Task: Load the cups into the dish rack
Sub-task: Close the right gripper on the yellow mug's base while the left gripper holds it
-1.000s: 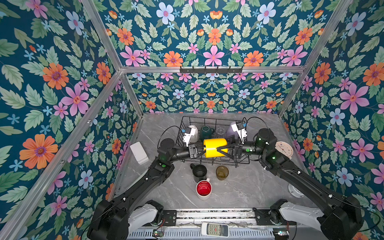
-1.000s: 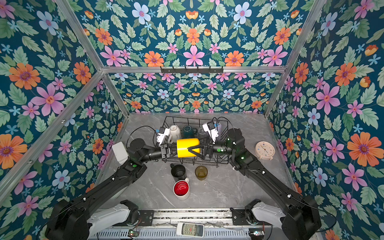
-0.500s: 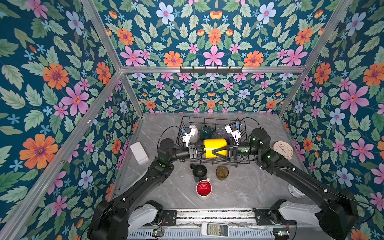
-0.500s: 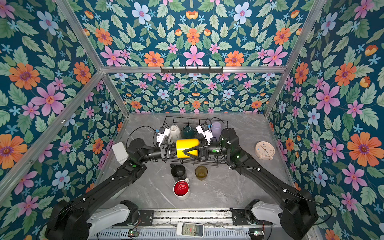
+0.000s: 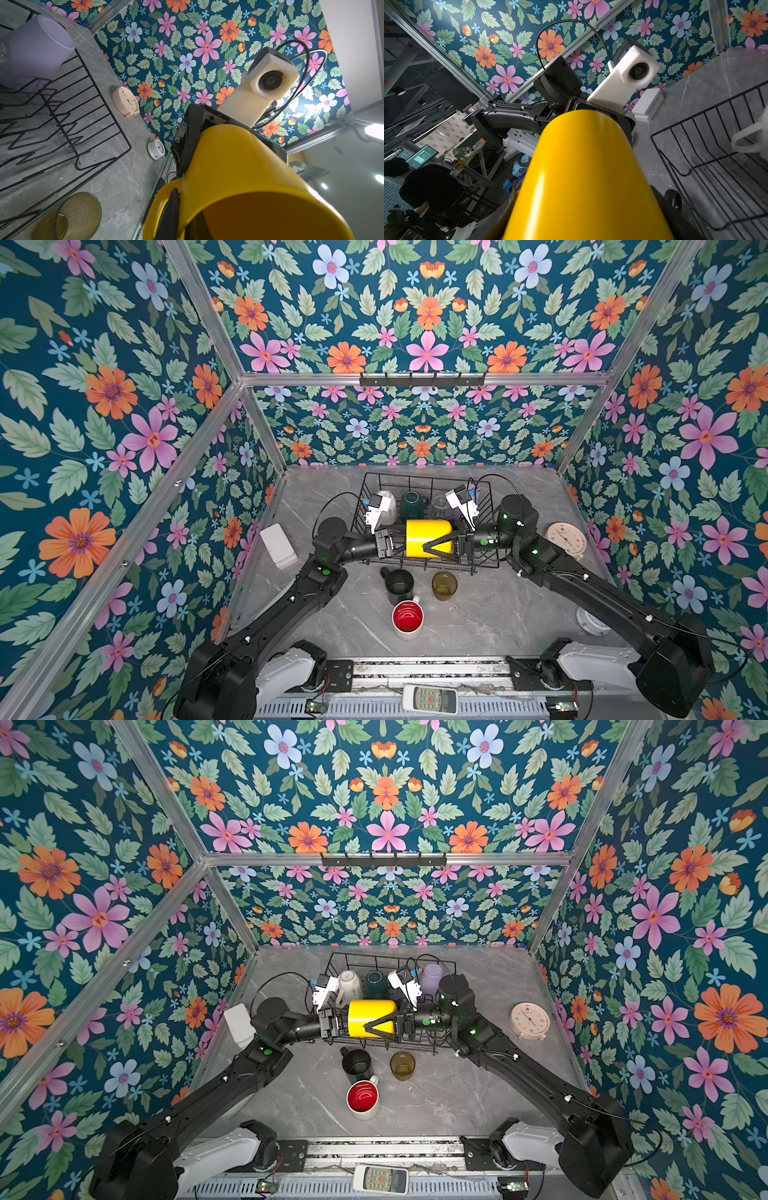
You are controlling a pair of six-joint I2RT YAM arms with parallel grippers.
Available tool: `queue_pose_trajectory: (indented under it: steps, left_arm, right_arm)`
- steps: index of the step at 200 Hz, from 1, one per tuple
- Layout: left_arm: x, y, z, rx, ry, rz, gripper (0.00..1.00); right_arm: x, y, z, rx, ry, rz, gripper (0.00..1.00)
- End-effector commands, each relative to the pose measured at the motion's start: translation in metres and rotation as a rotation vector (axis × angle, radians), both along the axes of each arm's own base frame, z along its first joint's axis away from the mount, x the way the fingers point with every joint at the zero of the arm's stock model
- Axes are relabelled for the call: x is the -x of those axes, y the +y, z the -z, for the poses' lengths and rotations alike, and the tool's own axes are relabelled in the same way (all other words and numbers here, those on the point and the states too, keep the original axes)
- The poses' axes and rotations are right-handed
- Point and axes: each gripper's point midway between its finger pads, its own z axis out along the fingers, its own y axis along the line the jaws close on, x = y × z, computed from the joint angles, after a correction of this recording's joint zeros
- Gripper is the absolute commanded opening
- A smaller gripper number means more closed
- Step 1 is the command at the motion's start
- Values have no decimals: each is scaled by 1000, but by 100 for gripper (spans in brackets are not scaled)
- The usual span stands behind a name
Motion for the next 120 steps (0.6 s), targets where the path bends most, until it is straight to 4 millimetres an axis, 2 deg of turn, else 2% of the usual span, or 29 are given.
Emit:
queue_pose_trajectory:
  steps: [1,16,26,75,120]
  left_arm:
    - [-2,1,-12,28,-41,-17,0]
    - [-2,1,-12,26,-40,-17,0]
    - [-1,1,-12,23,-40,-16,0]
    - [-2,1,-10,5,-37,-23,0]
    - [-4,2,-8,-12,-36,-41,19]
  right_arm:
    - [-6,0,1,13,-11,42,36]
    - [-6,0,2,23,2,41,19]
    - [-6,1,1,28,9,42,0]
    - [-8,-2,-9,15,12,73,0]
    - [-6,-7,-19,1,1,96,0]
